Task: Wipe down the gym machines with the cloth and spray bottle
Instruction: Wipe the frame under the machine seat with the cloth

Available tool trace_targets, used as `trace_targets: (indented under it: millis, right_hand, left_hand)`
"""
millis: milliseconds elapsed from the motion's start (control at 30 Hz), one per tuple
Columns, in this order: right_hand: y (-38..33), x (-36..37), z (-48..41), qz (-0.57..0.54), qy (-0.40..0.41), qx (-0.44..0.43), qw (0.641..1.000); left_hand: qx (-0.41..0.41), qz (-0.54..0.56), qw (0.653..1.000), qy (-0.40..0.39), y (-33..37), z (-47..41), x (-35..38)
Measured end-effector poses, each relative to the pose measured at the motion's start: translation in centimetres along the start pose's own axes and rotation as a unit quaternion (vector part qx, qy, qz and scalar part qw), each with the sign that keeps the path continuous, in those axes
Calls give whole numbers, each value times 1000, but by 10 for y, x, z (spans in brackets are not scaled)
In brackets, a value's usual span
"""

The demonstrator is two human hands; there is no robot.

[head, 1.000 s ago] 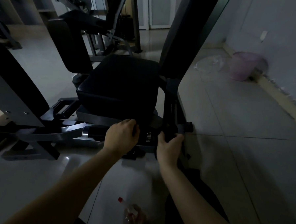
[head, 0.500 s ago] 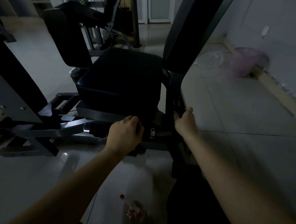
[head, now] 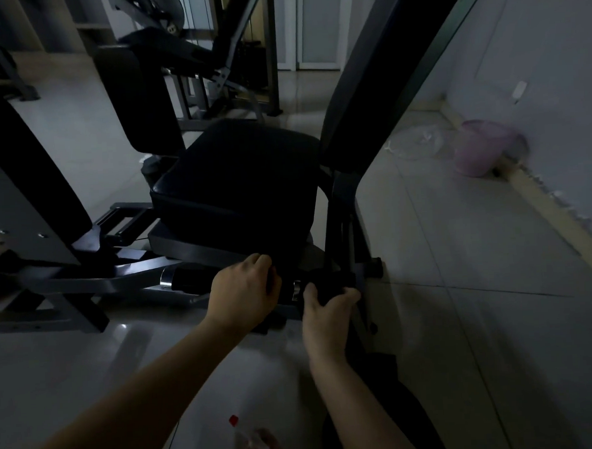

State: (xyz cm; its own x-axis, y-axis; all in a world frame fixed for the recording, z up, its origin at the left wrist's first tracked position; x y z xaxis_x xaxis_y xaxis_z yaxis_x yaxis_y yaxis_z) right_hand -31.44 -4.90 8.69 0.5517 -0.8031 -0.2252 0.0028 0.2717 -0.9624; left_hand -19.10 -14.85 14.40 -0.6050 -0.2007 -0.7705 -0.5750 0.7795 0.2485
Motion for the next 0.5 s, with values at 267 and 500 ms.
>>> trace_targets:
  millis: [267,500]
  right_hand:
    - [-21,-38,-76,167,-99,-8,981]
    - [-44,6,-162,332,-145,-46,931]
  left_hand:
    - [2,-16,1000,3,0,-1,0]
    - [5,-71,997,-2,3,-2,0]
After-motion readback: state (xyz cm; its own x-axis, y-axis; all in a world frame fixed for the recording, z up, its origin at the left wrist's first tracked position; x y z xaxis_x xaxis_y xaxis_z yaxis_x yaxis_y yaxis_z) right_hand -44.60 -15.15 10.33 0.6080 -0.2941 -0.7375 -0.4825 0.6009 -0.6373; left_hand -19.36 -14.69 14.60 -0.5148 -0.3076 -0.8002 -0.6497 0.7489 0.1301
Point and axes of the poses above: each hand's wrist, its own z-axis away from the middle knuckle, its own x-axis out of the palm, y = z × x, the point moved 6 cm from there along -z, towards the middle knuckle, and after that the axes turned 5 degrees about z, right-handed, at the moved point
